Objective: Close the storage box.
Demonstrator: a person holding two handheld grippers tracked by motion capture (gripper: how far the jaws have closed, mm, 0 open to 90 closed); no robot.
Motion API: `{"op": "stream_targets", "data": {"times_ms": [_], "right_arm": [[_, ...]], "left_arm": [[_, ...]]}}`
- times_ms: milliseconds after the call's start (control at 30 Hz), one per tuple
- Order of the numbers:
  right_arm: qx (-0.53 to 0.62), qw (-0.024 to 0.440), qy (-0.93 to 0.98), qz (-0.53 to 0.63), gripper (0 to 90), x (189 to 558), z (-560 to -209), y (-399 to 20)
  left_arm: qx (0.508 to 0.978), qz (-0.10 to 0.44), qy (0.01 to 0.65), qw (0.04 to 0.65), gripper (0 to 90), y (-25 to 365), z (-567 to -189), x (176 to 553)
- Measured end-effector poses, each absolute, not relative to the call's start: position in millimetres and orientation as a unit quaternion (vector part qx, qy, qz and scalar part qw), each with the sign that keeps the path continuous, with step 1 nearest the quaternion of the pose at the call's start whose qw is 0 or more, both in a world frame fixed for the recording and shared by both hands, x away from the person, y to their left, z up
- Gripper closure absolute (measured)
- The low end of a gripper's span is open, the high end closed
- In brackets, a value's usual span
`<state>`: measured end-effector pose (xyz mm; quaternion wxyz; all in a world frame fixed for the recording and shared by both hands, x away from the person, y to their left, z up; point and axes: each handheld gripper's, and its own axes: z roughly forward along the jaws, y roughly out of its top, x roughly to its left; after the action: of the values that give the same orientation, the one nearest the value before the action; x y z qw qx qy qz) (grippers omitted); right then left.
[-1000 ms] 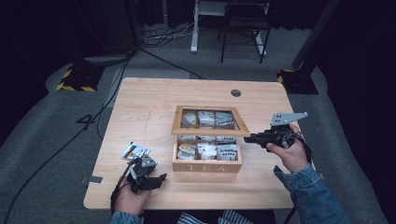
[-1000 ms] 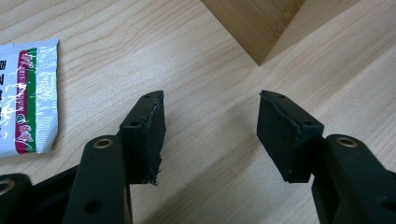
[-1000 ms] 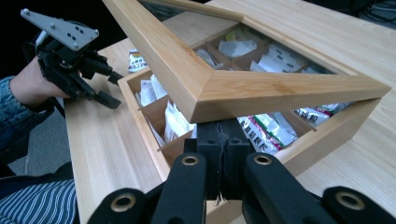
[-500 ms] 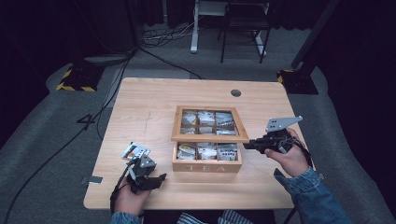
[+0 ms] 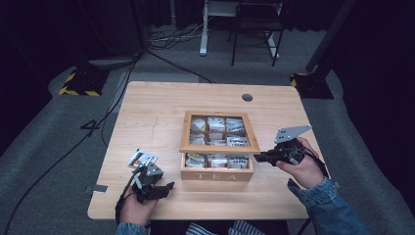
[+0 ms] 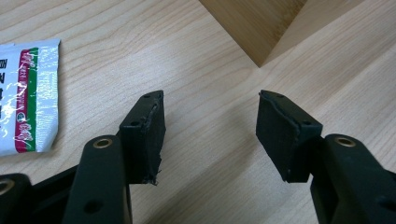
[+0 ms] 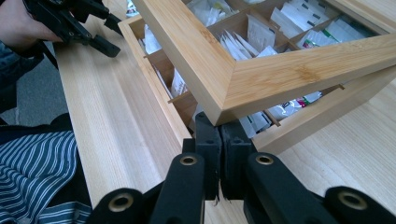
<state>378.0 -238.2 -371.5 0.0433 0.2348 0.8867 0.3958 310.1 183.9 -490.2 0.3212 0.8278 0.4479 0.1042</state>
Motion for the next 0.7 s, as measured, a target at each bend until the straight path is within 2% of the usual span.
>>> {"op": "stream_targets", "data": {"times_ms": [700], "right_arm": [[0.226,0.016,0.922,0.314,86.6,378.5,-383.6,-227.9]], "left_arm": [[0.825,0.106,0.450,0.324,43.0,184.5,-490.7,310.1]]}}
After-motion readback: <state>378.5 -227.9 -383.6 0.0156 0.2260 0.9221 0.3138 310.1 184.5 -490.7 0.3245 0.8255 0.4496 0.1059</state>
